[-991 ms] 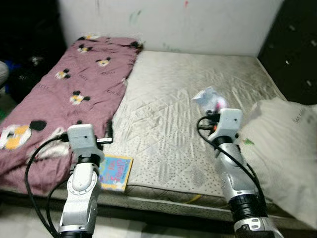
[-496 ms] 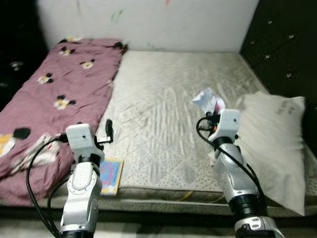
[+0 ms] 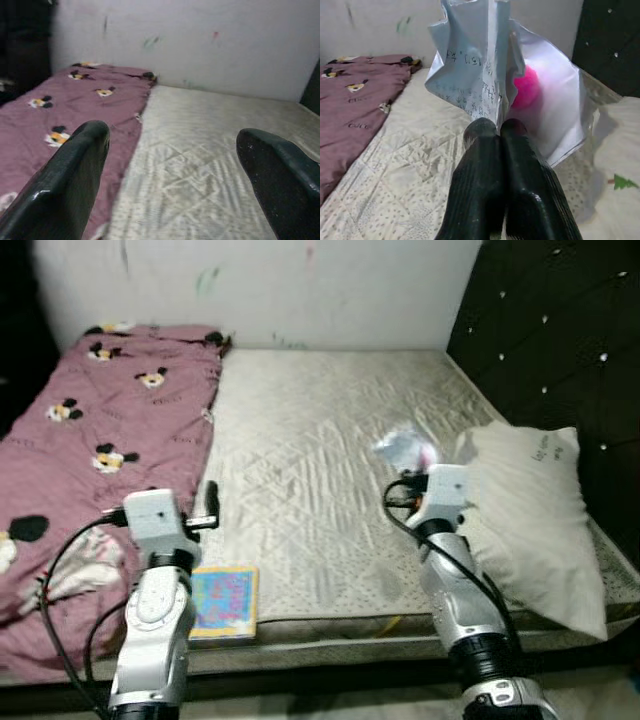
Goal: Clean up the room
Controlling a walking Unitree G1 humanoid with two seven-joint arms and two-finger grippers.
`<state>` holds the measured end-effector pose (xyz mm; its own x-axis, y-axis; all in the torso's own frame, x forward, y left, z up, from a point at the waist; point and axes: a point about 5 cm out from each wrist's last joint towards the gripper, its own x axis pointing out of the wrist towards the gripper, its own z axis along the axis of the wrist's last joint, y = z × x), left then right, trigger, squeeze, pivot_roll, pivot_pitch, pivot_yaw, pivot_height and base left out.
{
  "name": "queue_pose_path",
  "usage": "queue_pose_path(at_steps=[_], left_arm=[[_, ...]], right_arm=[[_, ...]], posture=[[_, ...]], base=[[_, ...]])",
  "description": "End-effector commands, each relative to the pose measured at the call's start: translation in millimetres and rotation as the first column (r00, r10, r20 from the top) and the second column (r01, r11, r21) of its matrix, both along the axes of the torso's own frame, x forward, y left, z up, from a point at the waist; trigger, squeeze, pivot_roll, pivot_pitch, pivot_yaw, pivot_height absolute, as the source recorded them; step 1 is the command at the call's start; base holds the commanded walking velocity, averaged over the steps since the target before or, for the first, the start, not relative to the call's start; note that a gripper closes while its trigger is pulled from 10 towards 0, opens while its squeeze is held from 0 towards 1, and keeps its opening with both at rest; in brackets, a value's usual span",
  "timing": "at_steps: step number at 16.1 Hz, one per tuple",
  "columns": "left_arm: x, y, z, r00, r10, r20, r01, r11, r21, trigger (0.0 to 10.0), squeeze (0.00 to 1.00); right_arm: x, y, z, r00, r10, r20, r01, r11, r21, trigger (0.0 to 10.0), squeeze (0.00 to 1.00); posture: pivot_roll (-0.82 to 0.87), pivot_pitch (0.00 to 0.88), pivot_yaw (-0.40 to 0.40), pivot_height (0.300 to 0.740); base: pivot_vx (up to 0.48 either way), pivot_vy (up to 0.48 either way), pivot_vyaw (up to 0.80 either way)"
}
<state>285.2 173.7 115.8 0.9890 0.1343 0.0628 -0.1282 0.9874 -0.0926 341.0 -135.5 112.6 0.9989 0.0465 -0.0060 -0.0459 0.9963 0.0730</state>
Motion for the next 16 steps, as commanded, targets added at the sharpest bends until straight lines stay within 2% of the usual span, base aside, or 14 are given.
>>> queue_pose_path(at_steps=[1, 2, 3, 6, 9, 16], left_arm=[[0.8, -7.0, 1, 1.0, -0.021, -0.002, 0.021, 1.0, -0.006, 10.0, 0.0], [0.6, -7.0, 1, 1.0, -0.021, -0.002, 0.021, 1.0, -0.005, 10.0, 0.0], [0.7, -7.2, 3, 1.0, -0.028, 0.01, 0.028, 1.0, 0.01, 10.0, 0.0], [0.1, -11.7, 5, 0.995, -0.094, 0.031, 0.094, 0.996, -0.002, 10.0, 0.0], [-2.5, -14.9, 5, 0.992, -0.117, 0.041, 0.119, 0.993, -0.028, 10.0, 0.0], [-4.8, -19.1, 5, 0.988, -0.152, 0.042, 0.154, 0.987, -0.045, 10.0, 0.0]], right_arm=[[-0.2, -6.6, -4, 1.0, -0.022, -0.019, 0.022, 1.0, -0.007, 10.0, 0.0], [-0.4, -6.1, -4, 1.0, -0.021, -0.02, 0.021, 1.0, -0.007, 10.0, 0.0], [-1.0, -3.7, -5, 1.0, -0.016, -0.023, 0.016, 1.0, -0.006, 10.0, 0.0], [-1.3, -1.5, -6, 1.0, -0.004, -0.024, 0.004, 1.0, -0.008, 10.0, 0.0], [-0.3, -2.7, -6, 1.0, 0.0, -0.025, -0.001, 1.0, -0.016, 10.0, 0.0], [0.0, 0.3, -8, 0.999, 0.016, -0.032, -0.016, 1.0, -0.023, 10.0, 0.0]], posture=[[0.03, 0.0, 0.011, 0.74], [0.03, 0.0, 0.014, 0.74], [0.03, 0.0, 0.014, 0.74], [0.03, 0.0, 0.015, 0.74], [0.03, 0.0, 0.007, 0.74], [0.03, 0.0, 0.002, 0.74]], base=[[0.0, 0.48, 0.0], [0.0, 0.48, 0.0], [0.0, 0.0, 0.0], [0.0, 0.0, 0.0], [0.0, 0.0, 0.0], [0.284, 0.0, 0.0]])
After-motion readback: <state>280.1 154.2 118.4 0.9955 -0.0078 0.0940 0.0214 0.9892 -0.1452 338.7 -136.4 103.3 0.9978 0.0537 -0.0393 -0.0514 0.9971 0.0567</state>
